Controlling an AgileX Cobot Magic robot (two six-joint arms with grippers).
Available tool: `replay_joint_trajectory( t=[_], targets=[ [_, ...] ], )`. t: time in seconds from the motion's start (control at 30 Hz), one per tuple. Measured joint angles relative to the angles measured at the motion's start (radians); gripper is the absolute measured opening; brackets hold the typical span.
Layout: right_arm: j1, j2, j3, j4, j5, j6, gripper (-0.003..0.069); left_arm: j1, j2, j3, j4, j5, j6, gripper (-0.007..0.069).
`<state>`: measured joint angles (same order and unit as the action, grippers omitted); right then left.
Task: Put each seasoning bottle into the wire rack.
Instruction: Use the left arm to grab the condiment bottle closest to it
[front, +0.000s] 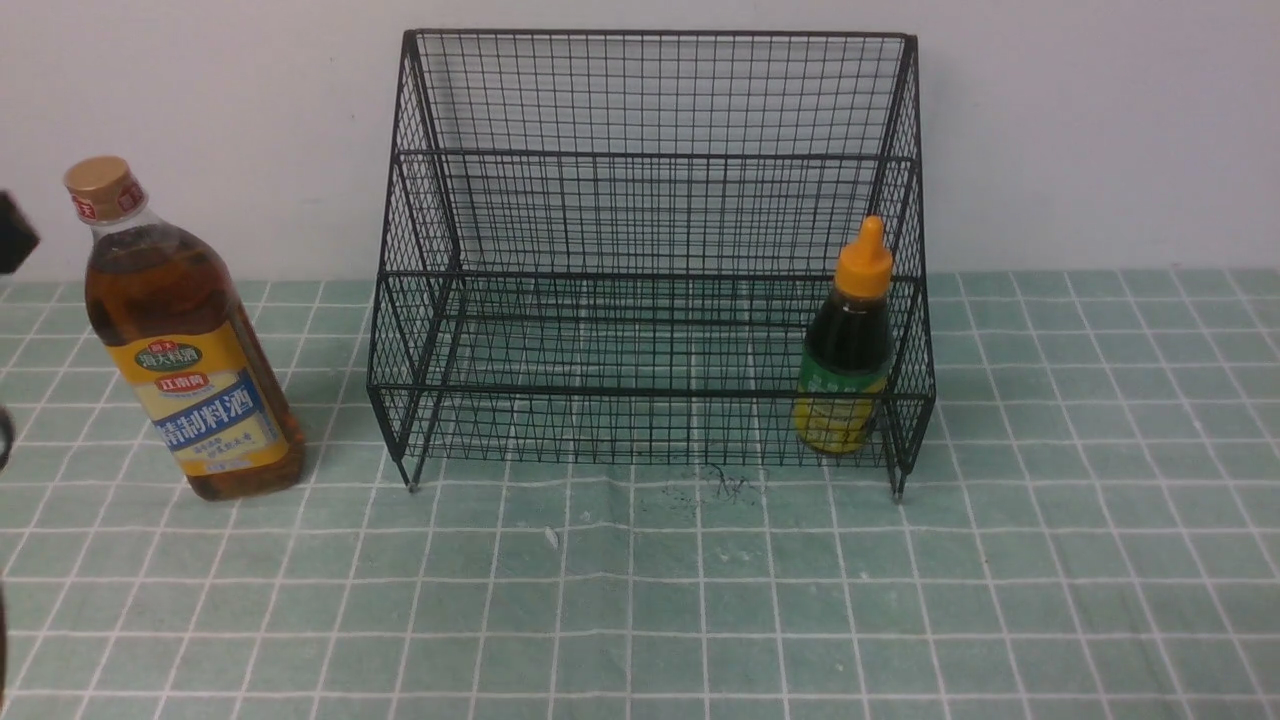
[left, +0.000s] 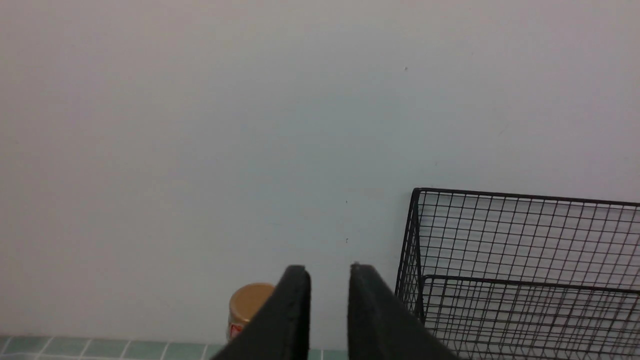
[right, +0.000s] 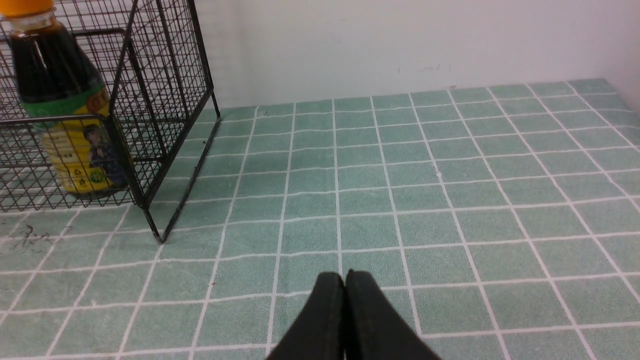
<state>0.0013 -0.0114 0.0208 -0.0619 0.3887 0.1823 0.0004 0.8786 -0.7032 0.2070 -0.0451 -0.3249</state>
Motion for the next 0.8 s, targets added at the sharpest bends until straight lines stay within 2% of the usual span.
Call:
replay_joint_trajectory(
  t=[0.03,0.1,0.2,0.33,0.43,0.8],
  targets=[
    [0.0,0.0,0.0,0.0,0.0,0.0,-0.0015,0.0,0.052,-0.024,0.0,-0.012,0.002,0.0183],
    [0.0,0.0,0.0,0.0,0.0,0.0,-0.0015,0.0,0.092,-0.043,0.0,-0.02,0.006,0.0227],
    [0.0,0.0,0.0,0.0,0.0,0.0,-0.0015,0.015,0.214,-0.092,0.0,-0.07,0.033,0.0386],
    [0.0,0.0,0.0,0.0,0.0,0.0,-0.0015,0.071,0.333,-0.117,-0.001,-0.171,0.094,0.0545],
    [0.0,0.0,0.0,0.0,0.0,0.0,-0.0015,0.101,0.393,-0.117,-0.024,-0.225,0.103,0.0587],
    [0.0,0.0,0.0,-0.001,0.0,0.0,-0.0015,0.107,0.6,-0.118,-0.046,-0.331,0.104,0.0592]
  ],
)
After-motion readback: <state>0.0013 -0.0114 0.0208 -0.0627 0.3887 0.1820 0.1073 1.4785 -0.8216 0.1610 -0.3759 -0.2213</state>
